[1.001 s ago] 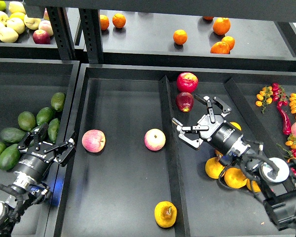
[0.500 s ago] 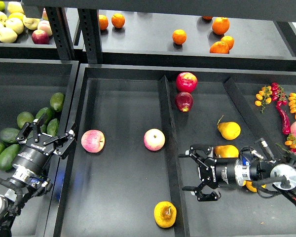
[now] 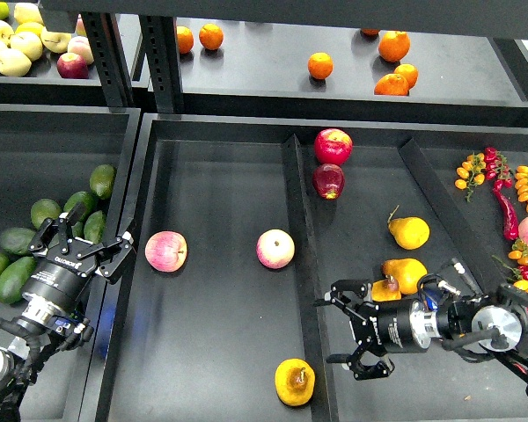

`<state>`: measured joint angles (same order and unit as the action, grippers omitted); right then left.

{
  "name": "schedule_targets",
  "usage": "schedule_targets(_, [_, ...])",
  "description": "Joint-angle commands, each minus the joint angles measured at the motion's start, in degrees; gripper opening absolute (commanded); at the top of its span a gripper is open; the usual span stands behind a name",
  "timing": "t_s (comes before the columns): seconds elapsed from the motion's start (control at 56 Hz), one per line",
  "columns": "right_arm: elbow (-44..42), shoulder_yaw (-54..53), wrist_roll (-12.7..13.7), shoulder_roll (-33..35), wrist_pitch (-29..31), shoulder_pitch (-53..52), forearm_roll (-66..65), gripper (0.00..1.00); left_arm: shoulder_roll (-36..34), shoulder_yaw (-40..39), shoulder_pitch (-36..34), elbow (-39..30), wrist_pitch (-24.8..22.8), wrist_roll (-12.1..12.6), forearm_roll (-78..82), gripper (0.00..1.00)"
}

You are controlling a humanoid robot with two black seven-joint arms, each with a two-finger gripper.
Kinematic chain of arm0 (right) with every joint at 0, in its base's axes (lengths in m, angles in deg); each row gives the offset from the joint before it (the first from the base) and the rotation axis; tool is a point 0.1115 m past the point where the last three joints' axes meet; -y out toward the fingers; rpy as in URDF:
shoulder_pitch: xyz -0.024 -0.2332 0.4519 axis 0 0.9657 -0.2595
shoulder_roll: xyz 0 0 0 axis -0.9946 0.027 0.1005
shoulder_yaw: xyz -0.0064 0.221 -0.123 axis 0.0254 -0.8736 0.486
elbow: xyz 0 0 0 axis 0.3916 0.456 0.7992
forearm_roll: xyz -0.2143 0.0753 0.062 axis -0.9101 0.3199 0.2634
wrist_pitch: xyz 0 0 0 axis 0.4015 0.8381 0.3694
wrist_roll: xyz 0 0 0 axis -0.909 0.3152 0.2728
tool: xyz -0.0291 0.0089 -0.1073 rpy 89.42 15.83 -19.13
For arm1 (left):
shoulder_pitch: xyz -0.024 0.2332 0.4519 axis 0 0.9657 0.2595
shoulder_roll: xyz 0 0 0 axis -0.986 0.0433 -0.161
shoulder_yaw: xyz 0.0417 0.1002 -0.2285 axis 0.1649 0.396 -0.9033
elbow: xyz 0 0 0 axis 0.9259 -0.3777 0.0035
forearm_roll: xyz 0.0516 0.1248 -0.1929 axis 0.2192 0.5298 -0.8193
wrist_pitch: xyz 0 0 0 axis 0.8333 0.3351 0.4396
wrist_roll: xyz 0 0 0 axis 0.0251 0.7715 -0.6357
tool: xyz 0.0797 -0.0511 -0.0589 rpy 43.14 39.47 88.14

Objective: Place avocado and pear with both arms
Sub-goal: 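Reach the right gripper down to the yellow pear nearest the robot, then close the right gripper on the yellow pear and lift it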

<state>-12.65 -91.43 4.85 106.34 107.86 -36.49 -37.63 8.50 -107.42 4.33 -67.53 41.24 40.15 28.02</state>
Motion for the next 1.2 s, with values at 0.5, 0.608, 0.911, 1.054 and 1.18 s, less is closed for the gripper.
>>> schedule_targets(0.5, [-7.17,2.53,0.00,-7.88,-0.09,0.19,-1.16,0.88,0.01,0.05,0.00,-0.06,0.00,0.00,-0.01,0.99])
schedule_targets(0.608, [-8.93,2.44,0.00,-9.11,-0.09,0.19,-1.07,0.85,0.01,0.14,0.00,-0.15,0.00,0.00,-0.01,0.99])
schedule_targets(0.911, [-12.10,2.35,0.00,-11.66,-0.09,0.46,-1.07,0.78,0.01,0.23,0.09,-0.06,0.00,0.00,0.08,0.99])
schedule_targets(1.054, [-12.71,2.09,0.00,-12.10,0.08,0.54,-0.98,0.71,0.01,0.23,0.18,-0.06,0.00,0.00,0.16,0.99])
schedule_targets(1.18, [-13.06,1.91,0.00,-12.18,0.17,0.72,-0.90,0.65,0.01,0.23,0.26,-0.06,0.00,0.00,0.16,0.99])
